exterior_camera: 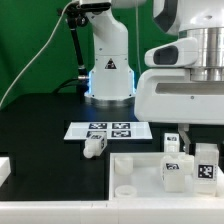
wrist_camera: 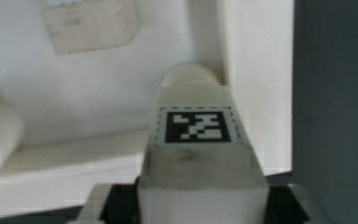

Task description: Assemble one leg

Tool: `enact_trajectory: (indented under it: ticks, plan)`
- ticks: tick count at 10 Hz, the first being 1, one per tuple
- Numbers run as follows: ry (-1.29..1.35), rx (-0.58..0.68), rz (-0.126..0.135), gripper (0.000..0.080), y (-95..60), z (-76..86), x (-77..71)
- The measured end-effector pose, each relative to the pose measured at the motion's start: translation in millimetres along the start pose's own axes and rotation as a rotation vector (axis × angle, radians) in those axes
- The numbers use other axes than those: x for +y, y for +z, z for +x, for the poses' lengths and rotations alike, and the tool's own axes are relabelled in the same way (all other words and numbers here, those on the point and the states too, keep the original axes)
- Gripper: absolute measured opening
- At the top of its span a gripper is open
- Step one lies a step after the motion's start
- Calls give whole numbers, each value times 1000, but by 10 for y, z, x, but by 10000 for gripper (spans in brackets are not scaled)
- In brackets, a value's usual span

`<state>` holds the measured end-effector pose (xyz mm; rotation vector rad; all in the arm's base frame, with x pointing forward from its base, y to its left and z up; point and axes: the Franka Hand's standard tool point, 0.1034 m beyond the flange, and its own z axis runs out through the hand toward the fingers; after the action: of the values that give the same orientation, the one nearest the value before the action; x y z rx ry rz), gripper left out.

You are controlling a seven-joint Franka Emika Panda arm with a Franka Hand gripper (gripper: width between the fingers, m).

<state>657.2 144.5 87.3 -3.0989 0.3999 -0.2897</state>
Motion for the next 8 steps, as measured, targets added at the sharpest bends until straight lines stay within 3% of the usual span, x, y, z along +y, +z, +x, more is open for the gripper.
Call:
enact_trajectory:
  ticks: [8]
  plan:
    - [988,-23,-10,284,5,-38,-28]
